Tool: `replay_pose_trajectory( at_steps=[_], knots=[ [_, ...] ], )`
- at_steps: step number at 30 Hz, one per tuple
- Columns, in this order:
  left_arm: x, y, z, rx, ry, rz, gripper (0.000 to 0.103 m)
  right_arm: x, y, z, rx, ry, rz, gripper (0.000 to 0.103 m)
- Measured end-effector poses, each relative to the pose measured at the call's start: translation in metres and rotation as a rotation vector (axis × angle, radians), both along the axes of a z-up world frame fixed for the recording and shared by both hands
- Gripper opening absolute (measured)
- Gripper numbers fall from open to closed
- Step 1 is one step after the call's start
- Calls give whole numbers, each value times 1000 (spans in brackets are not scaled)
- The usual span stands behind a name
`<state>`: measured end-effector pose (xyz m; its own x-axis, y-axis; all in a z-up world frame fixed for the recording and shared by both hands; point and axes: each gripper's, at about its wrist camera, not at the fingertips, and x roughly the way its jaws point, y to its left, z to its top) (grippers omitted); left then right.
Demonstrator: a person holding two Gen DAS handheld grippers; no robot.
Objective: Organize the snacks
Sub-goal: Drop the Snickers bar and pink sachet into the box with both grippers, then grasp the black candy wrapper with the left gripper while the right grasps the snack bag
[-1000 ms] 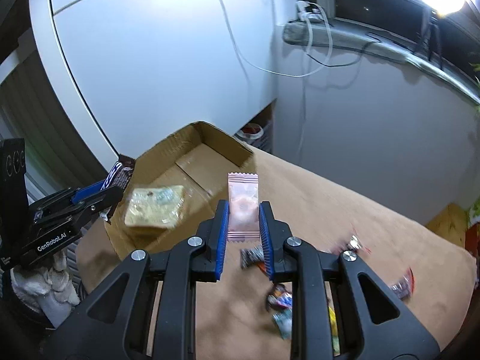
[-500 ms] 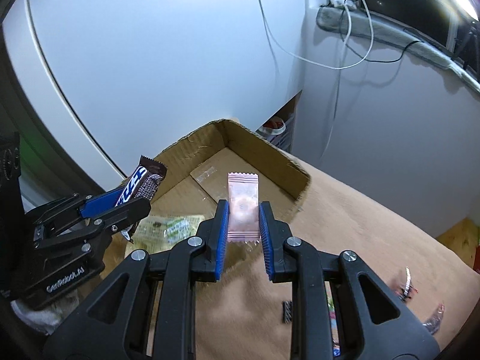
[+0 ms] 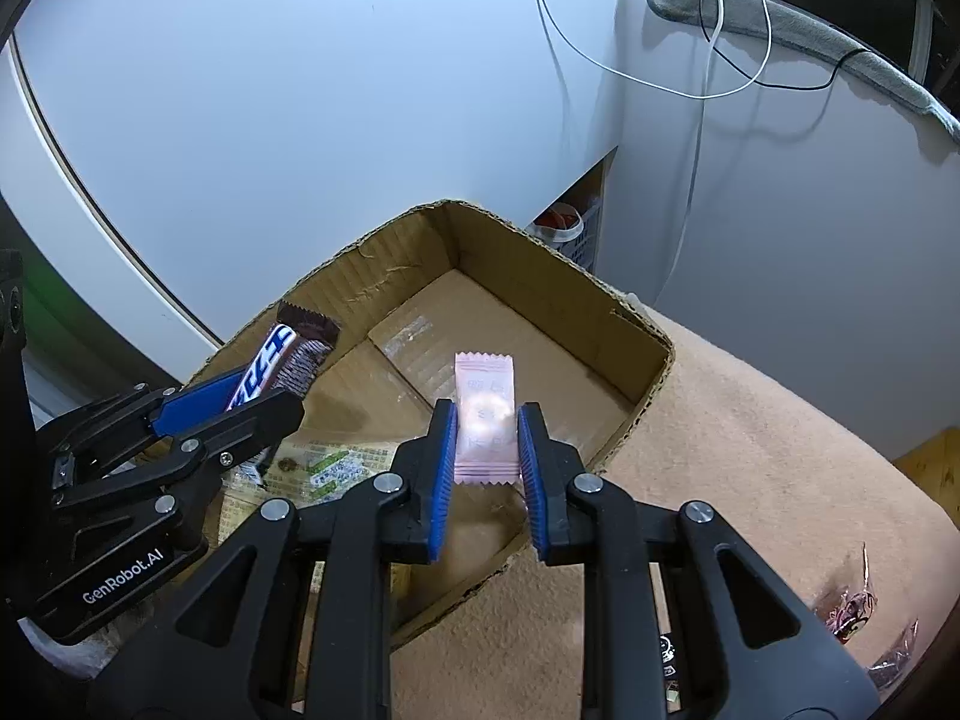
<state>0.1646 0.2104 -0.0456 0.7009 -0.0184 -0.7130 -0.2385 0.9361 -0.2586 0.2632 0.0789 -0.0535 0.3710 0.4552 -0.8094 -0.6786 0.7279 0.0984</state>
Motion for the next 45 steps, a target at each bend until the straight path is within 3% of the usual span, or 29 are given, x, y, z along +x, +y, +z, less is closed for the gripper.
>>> replay_pose_trajectory(
  at_steps=[4, 10, 16, 25, 33, 37, 41, 45],
  knots=[
    [0, -1, 6, 6, -9, 13, 39, -7, -6, 11, 10, -26, -1, 46],
    [-15, -8, 26, 7, -61, 16, 39, -20, -32, 37, 48, -55, -8, 46],
    [-38, -32, 47, 4, -129, -22, 39, -36, -87, 66, 75, -94, -42, 47],
    [-50, -78, 58, -14, -172, -137, 39, -52, -182, 82, 59, -141, -145, 47],
    [-47, -131, 42, -10, -136, -255, 39, -52, -272, 77, 46, -114, -283, 48],
    [-42, -151, 30, -15, -113, -295, 39, -50, -308, 67, 43, -95, -336, 63],
    [-38, -170, 20, -20, -93, -328, 39, -45, -328, 51, 40, -48, -367, 67],
    [-28, -185, 7, 29, -67, -350, 39, -39, -341, 31, 49, 18, -390, 72]
  ],
)
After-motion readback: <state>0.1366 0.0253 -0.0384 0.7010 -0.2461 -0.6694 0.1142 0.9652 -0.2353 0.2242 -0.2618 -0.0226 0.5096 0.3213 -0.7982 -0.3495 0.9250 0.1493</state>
